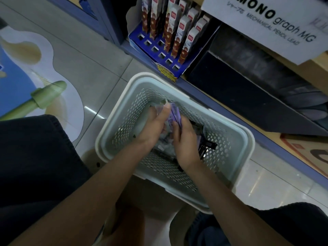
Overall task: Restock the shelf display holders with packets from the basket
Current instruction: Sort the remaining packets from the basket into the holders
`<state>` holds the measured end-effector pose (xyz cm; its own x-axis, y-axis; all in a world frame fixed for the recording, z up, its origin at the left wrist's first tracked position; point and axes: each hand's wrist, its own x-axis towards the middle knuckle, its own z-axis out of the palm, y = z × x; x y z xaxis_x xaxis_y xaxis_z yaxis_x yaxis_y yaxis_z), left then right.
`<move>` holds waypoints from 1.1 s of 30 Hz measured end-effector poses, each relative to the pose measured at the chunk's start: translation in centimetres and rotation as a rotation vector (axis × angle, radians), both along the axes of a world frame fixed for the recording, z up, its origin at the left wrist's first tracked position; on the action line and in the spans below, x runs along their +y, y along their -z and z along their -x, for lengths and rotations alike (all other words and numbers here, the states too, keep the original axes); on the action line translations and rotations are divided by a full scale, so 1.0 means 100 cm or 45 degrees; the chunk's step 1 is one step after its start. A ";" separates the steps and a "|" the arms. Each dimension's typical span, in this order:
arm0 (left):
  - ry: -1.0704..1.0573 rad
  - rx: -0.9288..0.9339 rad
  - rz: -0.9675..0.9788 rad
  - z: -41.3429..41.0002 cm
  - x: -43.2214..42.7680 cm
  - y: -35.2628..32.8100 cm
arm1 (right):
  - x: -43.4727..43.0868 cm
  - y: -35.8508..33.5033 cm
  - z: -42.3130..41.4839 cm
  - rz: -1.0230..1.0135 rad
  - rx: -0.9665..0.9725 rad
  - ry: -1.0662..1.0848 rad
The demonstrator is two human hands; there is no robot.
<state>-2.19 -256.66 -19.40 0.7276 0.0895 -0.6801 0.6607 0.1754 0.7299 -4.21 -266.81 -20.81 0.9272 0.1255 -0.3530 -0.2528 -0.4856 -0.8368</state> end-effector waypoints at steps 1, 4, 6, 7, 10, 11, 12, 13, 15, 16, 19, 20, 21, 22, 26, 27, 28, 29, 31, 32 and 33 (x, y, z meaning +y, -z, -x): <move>-0.018 -0.029 0.020 0.002 0.000 -0.006 | 0.004 -0.003 0.002 0.028 -0.074 -0.083; -0.026 -0.082 -0.150 0.005 0.005 -0.008 | 0.011 -0.006 0.010 -0.007 -0.131 -0.314; -0.011 -0.084 -0.293 0.008 0.013 -0.009 | 0.010 -0.009 0.012 -0.044 -0.163 -0.491; -0.009 -0.086 -0.313 0.009 0.017 -0.010 | 0.006 -0.009 0.011 -0.049 -0.207 -0.581; -0.019 -0.130 -0.305 0.014 0.030 -0.014 | -0.005 -0.007 0.000 -0.059 -0.307 -0.630; 0.002 -0.147 -0.300 0.015 0.033 -0.017 | -0.007 -0.005 -0.003 -0.074 -0.287 -0.576; 0.035 -0.163 -0.307 0.017 0.035 -0.017 | -0.008 -0.002 -0.006 -0.088 -0.244 -0.528; 0.075 -0.173 -0.326 0.018 0.037 -0.018 | -0.006 0.001 -0.007 -0.085 -0.179 -0.505; 0.131 -0.201 -0.343 0.022 0.040 -0.018 | -0.001 0.013 -0.008 -0.056 -0.063 -0.502; 0.147 -0.213 -0.336 0.024 0.041 -0.019 | 0.001 0.022 -0.008 -0.031 -0.028 -0.495; 0.154 -0.238 -0.303 0.027 0.044 -0.023 | 0.002 0.049 -0.008 0.179 0.134 -0.610; 0.151 -0.253 -0.284 0.027 0.046 -0.024 | 0.001 0.056 -0.007 0.276 0.188 -0.709; 0.152 -0.271 -0.266 0.027 0.047 -0.025 | -0.001 0.061 -0.005 0.356 0.219 -0.798; 0.164 -0.288 -0.253 0.026 0.049 -0.026 | -0.002 0.064 -0.002 0.407 0.221 -0.856; 0.237 -0.322 -0.289 0.024 0.057 -0.027 | -0.001 0.067 0.009 0.480 0.310 -0.913; 0.245 -0.322 -0.300 0.024 0.058 -0.027 | 0.000 0.067 0.011 0.492 0.349 -0.915; 0.250 -0.322 -0.305 0.023 0.060 -0.026 | 0.001 0.067 0.011 0.507 0.370 -0.927; 0.258 -0.322 -0.310 0.023 0.061 -0.026 | 0.002 0.067 0.011 0.525 0.381 -0.955; 0.273 -0.333 -0.321 0.023 0.062 -0.026 | 0.002 0.065 0.008 0.552 0.403 -1.042; 0.283 -0.341 -0.330 0.023 0.063 -0.026 | 0.002 0.063 0.007 0.556 0.426 -1.074; 0.295 -0.344 -0.343 0.024 0.063 -0.026 | 0.001 0.063 0.006 0.546 0.455 -1.087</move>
<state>-4.57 -250.40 -16.78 0.8978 0.0510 -0.4374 0.4392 -0.1751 0.8811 -4.83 -266.69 -27.09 0.4184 0.4935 -0.7625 0.1173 -0.8618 -0.4934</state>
